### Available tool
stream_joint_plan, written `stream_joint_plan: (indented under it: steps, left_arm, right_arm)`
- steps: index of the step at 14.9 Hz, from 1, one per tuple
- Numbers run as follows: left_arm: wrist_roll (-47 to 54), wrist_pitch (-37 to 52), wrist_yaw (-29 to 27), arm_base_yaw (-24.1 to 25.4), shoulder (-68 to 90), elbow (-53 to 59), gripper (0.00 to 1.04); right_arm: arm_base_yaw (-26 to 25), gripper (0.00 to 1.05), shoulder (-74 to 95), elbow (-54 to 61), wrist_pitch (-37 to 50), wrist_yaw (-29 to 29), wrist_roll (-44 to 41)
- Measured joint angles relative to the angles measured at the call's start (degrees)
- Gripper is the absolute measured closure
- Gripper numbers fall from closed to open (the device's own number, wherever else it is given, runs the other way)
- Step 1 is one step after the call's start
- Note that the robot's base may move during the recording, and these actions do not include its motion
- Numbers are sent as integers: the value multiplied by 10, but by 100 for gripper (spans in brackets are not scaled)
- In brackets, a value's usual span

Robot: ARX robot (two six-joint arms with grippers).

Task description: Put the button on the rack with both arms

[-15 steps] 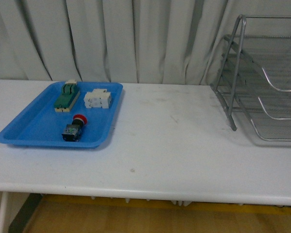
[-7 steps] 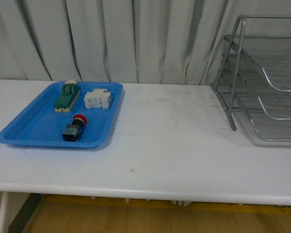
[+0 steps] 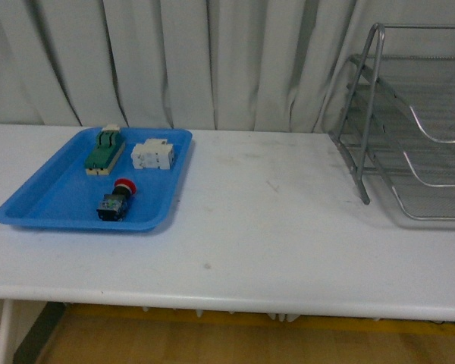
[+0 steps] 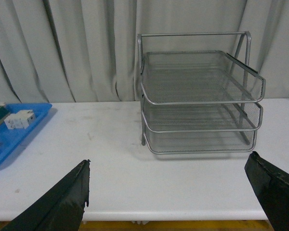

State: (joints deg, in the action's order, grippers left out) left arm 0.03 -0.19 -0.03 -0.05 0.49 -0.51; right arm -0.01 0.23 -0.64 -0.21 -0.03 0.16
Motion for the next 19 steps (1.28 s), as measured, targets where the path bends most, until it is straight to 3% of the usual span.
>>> stream_joint_plan:
  steps: [19]
  left_arm:
    - [0, 0, 0, 0, 0, 0, 7]
  right_arm:
    - [0, 6, 0, 0, 0, 0, 0]
